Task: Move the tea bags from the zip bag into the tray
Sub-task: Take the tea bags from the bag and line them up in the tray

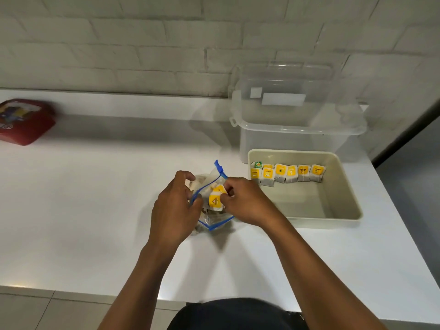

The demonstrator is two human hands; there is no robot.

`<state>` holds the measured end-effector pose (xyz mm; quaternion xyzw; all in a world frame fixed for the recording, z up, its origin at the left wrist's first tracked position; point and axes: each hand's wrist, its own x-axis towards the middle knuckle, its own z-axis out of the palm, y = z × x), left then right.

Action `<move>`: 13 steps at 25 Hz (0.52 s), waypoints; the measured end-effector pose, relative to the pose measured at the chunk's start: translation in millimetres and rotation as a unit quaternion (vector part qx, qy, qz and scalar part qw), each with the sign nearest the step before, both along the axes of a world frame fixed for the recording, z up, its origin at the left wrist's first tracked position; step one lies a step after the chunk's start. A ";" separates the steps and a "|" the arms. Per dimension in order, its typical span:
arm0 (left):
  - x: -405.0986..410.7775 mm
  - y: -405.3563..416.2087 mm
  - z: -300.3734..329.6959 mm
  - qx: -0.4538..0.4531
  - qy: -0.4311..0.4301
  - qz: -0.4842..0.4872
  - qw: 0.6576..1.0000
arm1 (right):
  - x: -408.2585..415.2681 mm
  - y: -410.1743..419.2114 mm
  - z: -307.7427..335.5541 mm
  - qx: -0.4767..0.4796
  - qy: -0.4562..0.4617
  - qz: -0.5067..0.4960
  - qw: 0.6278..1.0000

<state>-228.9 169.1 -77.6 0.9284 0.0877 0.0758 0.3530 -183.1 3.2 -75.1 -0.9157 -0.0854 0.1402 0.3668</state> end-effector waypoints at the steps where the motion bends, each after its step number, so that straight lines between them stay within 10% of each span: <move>1: -0.6 0.2 0.7 -0.019 0.001 -0.002 1.000 | -1.2 -5.2 -2.6 0.047 0.033 -0.013 0.998; 13: -18.4 -20.8 -10.4 0.174 -0.071 -0.073 0.980 | -6.7 -13.8 -7.3 0.275 0.190 -0.101 0.937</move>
